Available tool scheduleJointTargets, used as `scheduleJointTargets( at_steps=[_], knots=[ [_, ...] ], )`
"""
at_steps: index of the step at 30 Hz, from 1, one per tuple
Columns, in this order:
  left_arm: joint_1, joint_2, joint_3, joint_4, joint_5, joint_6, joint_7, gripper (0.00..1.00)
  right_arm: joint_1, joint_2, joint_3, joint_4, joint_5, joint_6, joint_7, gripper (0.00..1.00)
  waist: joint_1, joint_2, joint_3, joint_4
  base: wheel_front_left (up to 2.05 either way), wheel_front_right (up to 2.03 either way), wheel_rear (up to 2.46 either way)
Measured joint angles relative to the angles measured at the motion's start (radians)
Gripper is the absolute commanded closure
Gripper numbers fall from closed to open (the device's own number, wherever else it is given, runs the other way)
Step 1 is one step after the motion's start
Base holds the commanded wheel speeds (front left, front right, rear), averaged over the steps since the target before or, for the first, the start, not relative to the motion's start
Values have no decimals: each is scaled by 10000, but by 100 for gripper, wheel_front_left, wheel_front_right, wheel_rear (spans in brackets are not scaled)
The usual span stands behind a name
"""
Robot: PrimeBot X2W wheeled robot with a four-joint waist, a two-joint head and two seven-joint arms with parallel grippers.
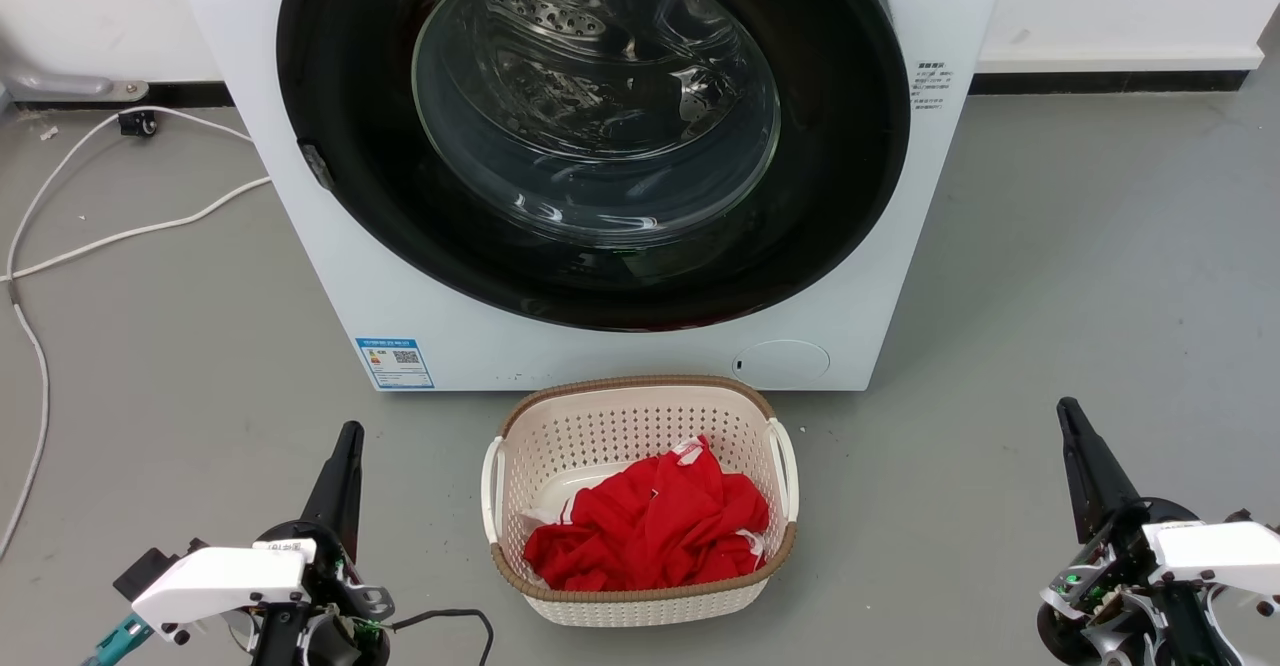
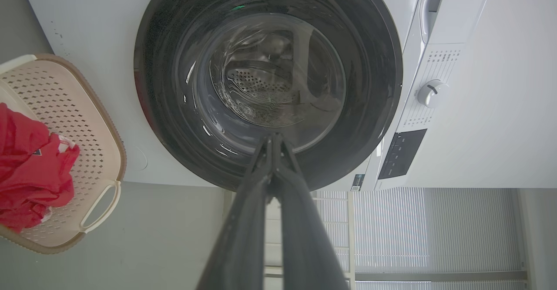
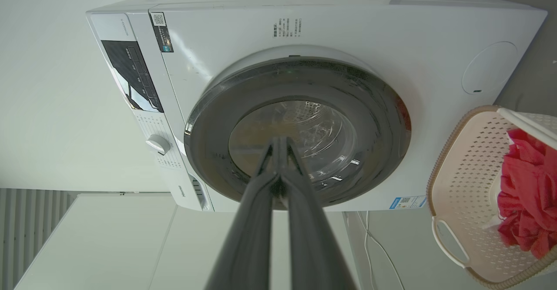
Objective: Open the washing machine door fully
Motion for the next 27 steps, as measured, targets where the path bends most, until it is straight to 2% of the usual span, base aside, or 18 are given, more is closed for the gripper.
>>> scheduleJointTargets(
  at_steps=[24, 25, 27],
  knots=[
    [-1, -15, 27, 0, 54, 0, 29, 100, -2, 17, -31, 2, -12, 0, 13, 100, 0, 0, 0, 0, 0, 0, 0],
    [27, -25, 15, 59, 54, 0, 23, 0, 35, 19, -25, 56, -10, 2, 10, 0, 0, 0, -1, 0, 0, 0, 0],
    [187, -63, -8, 224, 54, 10, 17, 0, 189, 33, -19, 213, -10, 0, 4, 0, 0, 0, -1, 0, 0, 0, 0]
  ],
)
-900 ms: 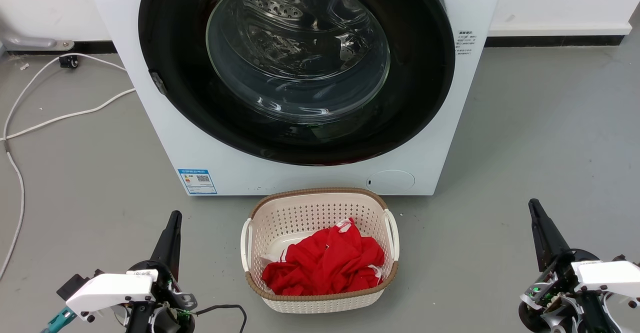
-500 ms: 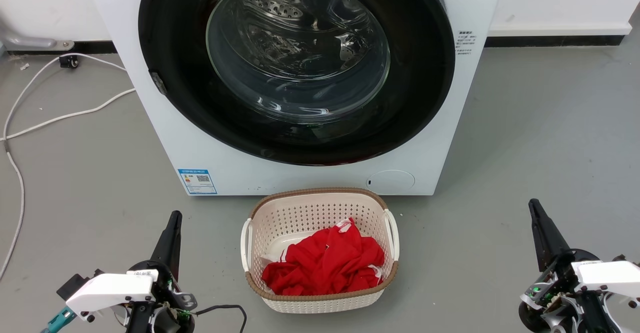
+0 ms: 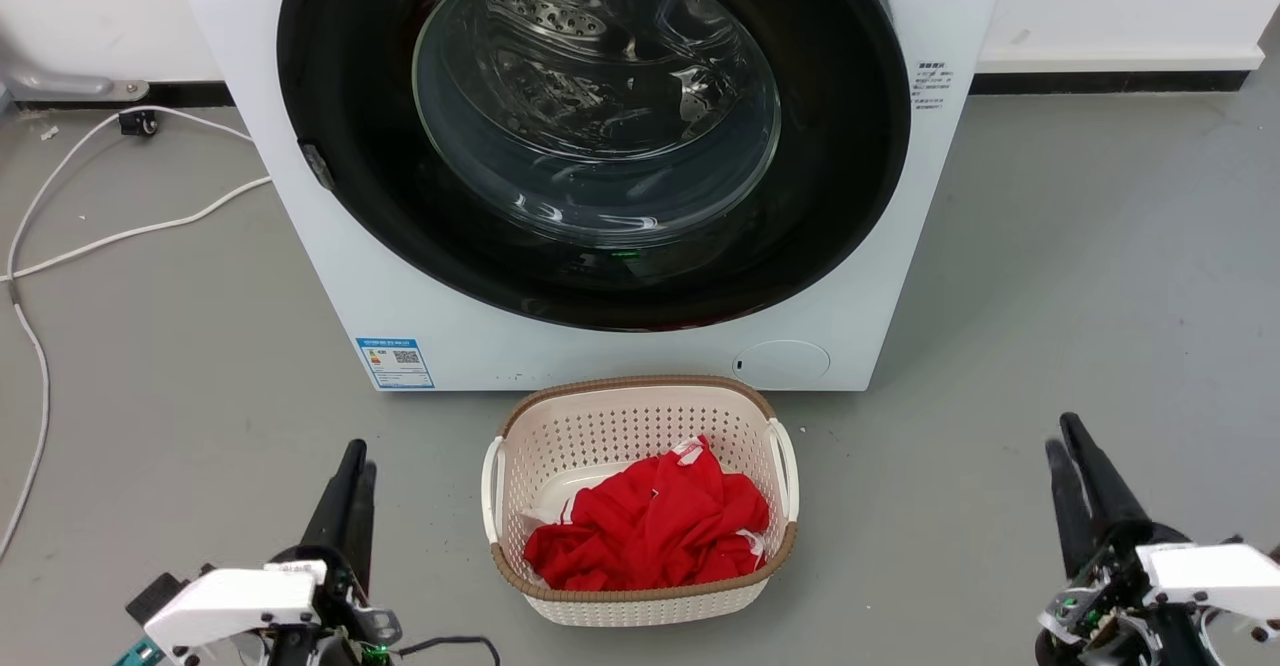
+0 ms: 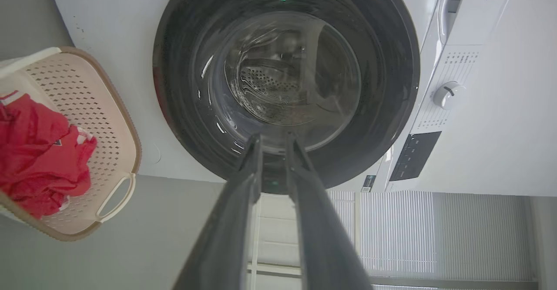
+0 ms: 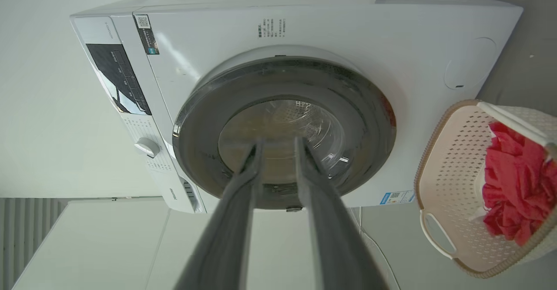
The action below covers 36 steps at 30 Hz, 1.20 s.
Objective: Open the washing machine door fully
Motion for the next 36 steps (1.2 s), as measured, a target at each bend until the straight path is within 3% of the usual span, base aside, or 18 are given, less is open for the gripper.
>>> scheduleJointTargets(
  at_steps=[6, 15, 22, 36],
  knots=[
    [28, -19, -366, -2, 104, 2, -272, 0, 160, 15, 54, -169, -79, 0, -276, 0, 0, 0, 9, -6, 0, 0, 0],
    [-67, -17, -545, -399, 995, 2, -679, 0, 256, 23, 105, -652, -1089, 0, -711, 0, 0, 0, 31, -13, 0, 0, 0],
    [-211, -17, -690, -706, 2470, 13, -991, 0, 332, 17, 240, -1112, -2807, 0, -991, 0, 0, 0, 51, -16, 0, 0, 0],
    [-285, -17, -1361, -915, 5411, 474, -1521, 0, 616, -25, 671, -1868, -6337, 0, -1517, 0, 0, 0, 55, -6, 0, 0, 0]
  ],
)
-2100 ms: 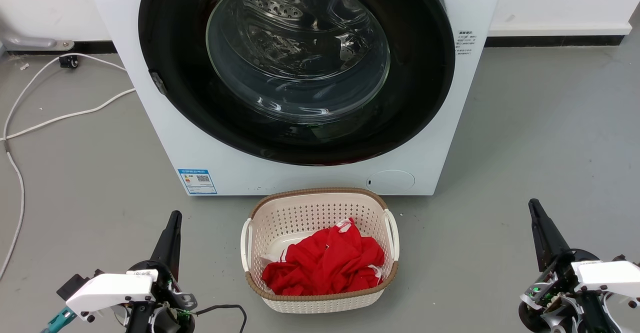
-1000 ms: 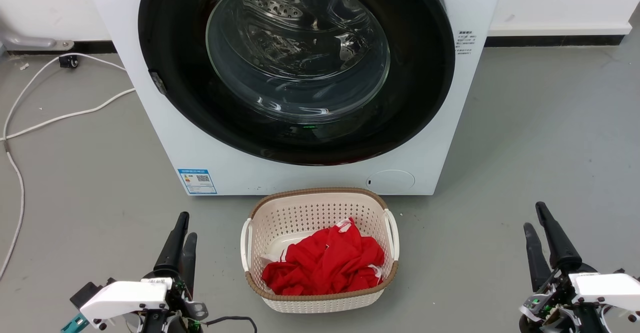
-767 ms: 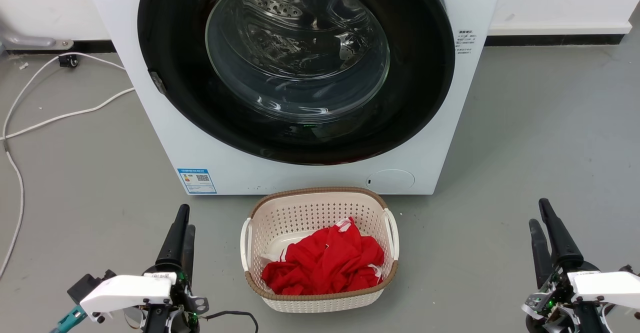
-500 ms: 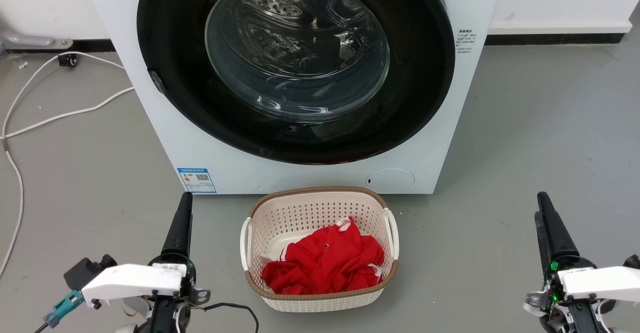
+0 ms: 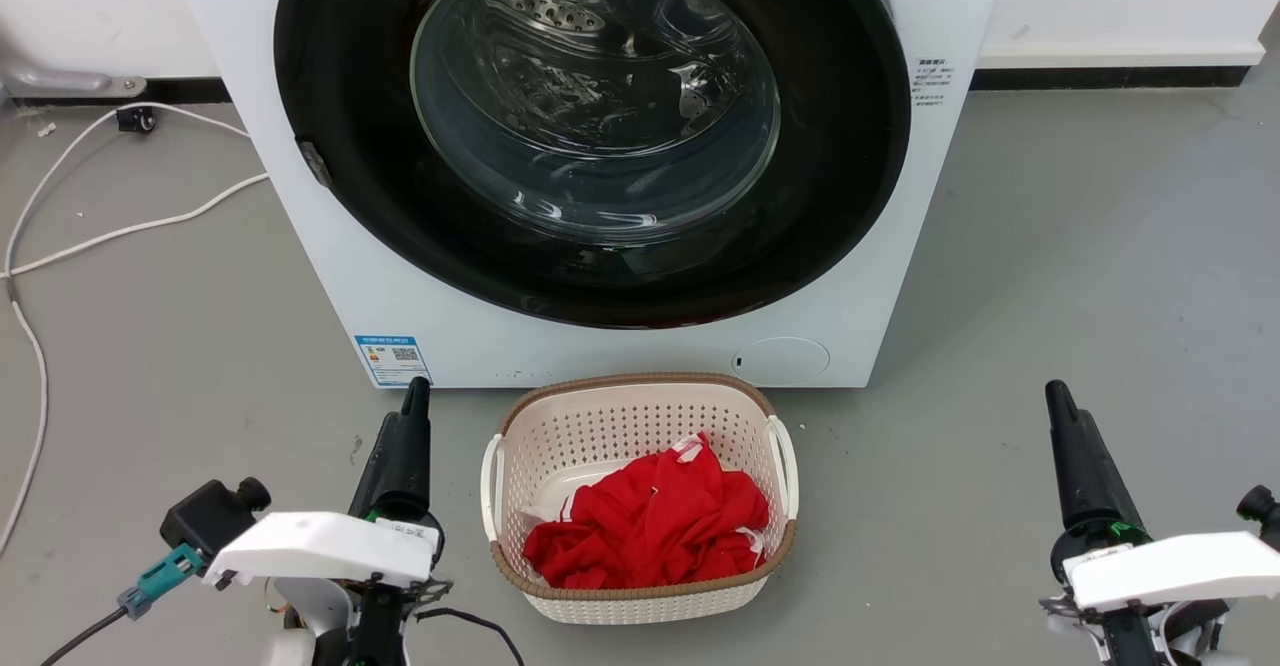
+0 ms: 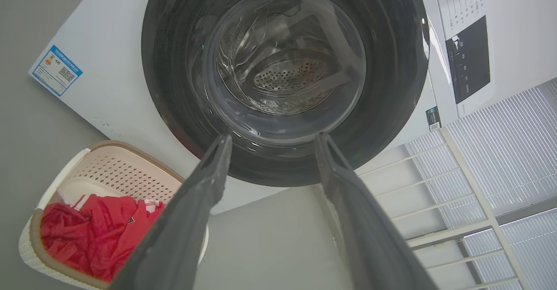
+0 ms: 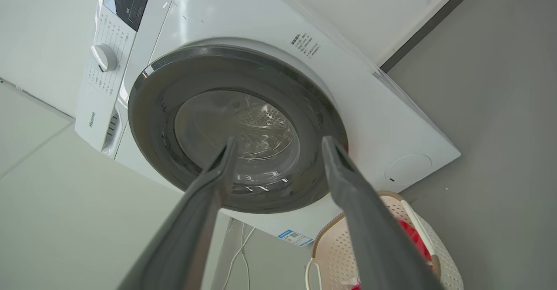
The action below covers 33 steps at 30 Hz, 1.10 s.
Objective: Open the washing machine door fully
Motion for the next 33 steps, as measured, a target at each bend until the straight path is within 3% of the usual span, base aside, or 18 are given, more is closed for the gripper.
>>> scheduleJointTargets(
  at_steps=[21, 33],
  knots=[
    [-91, 2, -357, 245, 3498, 136, -686, 0, 422, -13, 330, -454, -3382, 0, -339, 0, 0, 0, -81, 3, 0, 0, 0],
    [-106, 2, -443, 182, 4846, 299, -1001, 0, 463, 15, 447, -742, -4836, 0, -529, 0, 0, 0, -72, 3, 0, 0, 0]
  ],
)
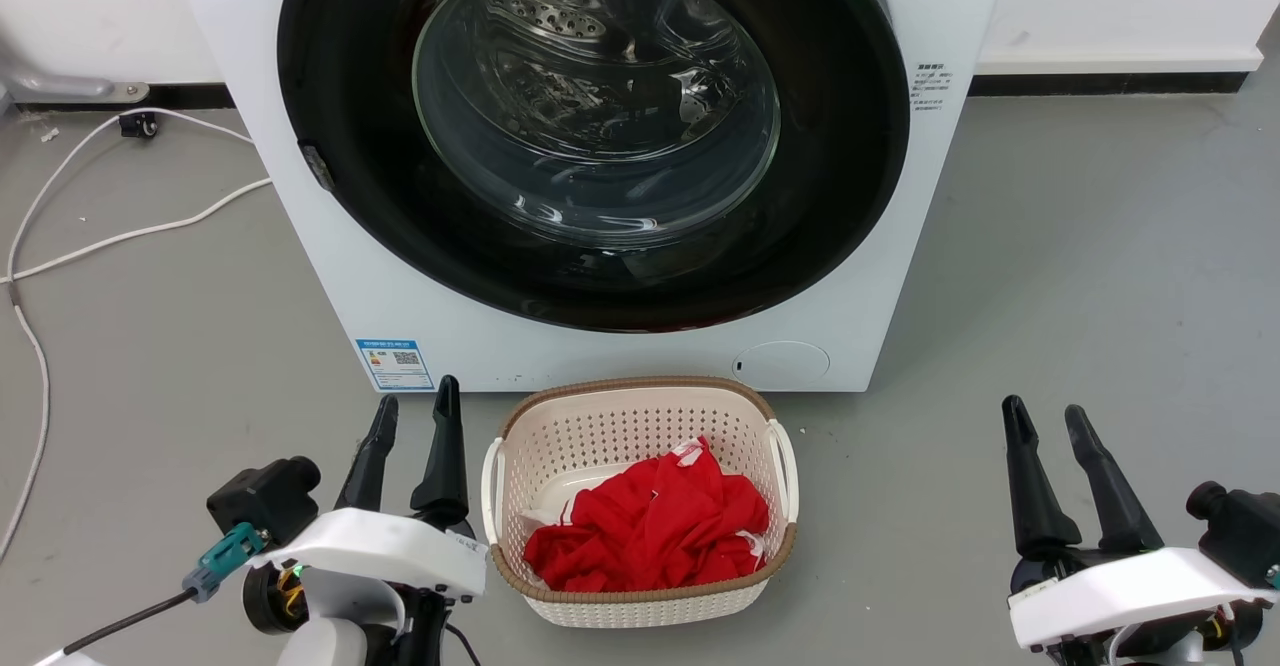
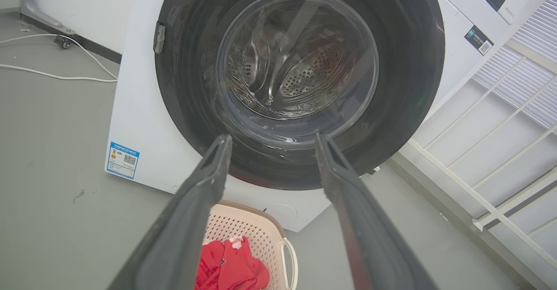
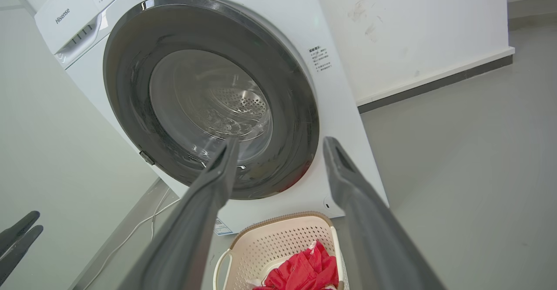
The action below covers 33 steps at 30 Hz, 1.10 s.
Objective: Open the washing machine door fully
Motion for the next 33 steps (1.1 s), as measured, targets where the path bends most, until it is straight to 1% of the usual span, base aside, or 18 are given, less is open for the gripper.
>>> scheduleJointTargets(
  at_steps=[10, 20, 33],
  knots=[
    [0, 0, -102, -46, 1011, 82, -253, 0, 135, 23, 56, -161, -878, 2, -86, 0, 0, 0, 6, 10, 0, 0, 0],
    [-1, 0, -174, -23, 1822, 244, -439, 0, 174, 33, 132, -276, -1728, 2, -196, 0, 0, 0, -3, 0, 0, 0, 0],
    [-1, 2, -303, 8, 2859, 347, -715, 0, 235, 46, 224, -399, -2765, 2, -337, 0, 0, 0, -15, -4, 0, 0, 0]
  ],
)
